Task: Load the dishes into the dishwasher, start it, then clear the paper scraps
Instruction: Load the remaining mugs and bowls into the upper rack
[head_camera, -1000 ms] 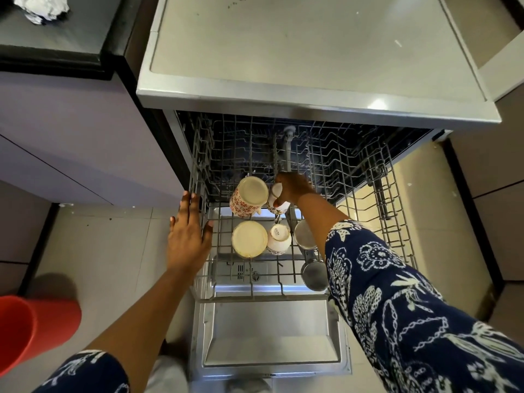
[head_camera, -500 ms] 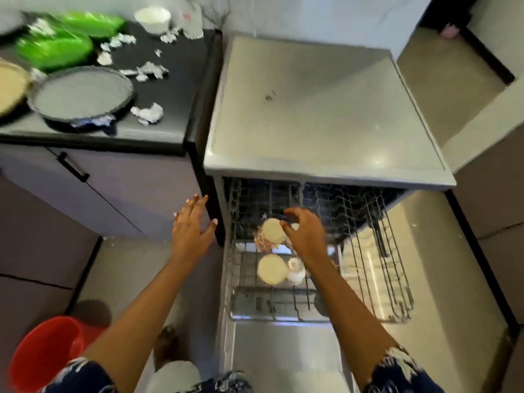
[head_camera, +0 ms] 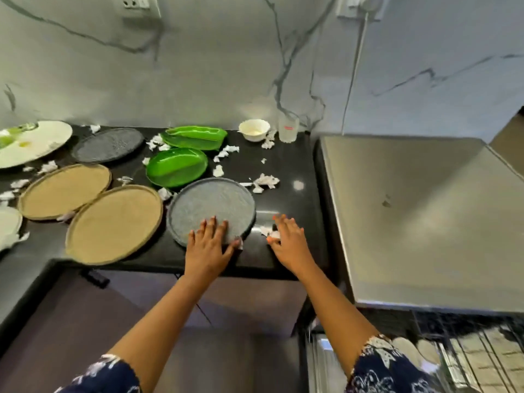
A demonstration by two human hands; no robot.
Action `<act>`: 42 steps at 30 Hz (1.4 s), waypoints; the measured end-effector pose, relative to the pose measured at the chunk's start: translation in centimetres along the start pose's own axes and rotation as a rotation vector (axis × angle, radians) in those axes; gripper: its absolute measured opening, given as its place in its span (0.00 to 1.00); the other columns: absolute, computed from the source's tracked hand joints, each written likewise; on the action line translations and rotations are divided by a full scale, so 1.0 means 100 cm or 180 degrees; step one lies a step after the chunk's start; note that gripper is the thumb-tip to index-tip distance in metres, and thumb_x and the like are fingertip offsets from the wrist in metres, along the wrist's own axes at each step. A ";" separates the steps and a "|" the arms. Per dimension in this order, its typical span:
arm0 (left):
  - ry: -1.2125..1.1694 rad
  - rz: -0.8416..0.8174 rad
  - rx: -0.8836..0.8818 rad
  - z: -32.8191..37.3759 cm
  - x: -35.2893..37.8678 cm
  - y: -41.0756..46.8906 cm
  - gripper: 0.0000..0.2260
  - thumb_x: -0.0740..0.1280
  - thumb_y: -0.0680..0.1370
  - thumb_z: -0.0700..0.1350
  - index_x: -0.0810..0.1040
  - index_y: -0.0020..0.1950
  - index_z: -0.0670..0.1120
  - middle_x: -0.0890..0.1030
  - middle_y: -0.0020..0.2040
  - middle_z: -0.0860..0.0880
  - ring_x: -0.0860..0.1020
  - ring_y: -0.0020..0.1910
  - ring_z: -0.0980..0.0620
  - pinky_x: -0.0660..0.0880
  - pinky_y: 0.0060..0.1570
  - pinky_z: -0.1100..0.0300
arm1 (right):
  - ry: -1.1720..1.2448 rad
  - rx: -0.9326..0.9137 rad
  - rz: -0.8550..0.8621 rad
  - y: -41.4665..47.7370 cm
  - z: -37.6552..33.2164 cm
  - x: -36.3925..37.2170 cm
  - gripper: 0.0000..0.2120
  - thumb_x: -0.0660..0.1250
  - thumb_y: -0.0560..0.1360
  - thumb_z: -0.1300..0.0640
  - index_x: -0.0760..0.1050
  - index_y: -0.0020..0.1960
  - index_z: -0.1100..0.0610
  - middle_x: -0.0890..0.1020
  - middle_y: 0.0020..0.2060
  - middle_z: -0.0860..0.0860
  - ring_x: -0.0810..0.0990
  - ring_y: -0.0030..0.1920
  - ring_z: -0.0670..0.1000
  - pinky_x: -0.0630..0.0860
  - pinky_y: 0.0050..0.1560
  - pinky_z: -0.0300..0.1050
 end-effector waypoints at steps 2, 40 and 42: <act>0.0011 -0.0077 0.0167 -0.005 0.007 0.001 0.36 0.46 0.74 0.69 0.66 0.73 0.50 0.67 0.72 0.42 0.66 0.71 0.39 0.63 0.66 0.39 | -0.0473 0.0050 -0.0026 0.006 -0.006 0.011 0.27 0.58 0.79 0.49 0.57 0.75 0.52 0.57 0.75 0.53 0.53 0.76 0.55 0.51 0.73 0.56; -0.0856 -0.0088 0.0038 0.075 -0.034 0.425 0.52 0.75 0.65 0.60 0.49 0.78 0.43 0.62 0.71 0.39 0.59 0.71 0.39 0.59 0.69 0.49 | 0.1958 0.0846 0.1373 0.378 0.073 -0.083 0.39 0.79 0.62 0.60 0.64 0.68 0.58 0.73 0.64 0.56 0.70 0.65 0.55 0.67 0.60 0.41; -0.0915 -0.0023 0.0151 0.076 -0.038 0.420 0.52 0.76 0.64 0.58 0.49 0.78 0.43 0.60 0.70 0.39 0.58 0.71 0.38 0.59 0.69 0.48 | 0.1973 0.0818 0.1370 0.373 0.073 -0.084 0.39 0.79 0.62 0.61 0.64 0.68 0.59 0.72 0.64 0.56 0.70 0.65 0.55 0.67 0.59 0.40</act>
Point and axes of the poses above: each hand's wrist, its own y-axis towards the middle knuckle, its own x-axis out of the palm, z = x × y, the point moved 6 cm from there along y, towards the middle knuckle
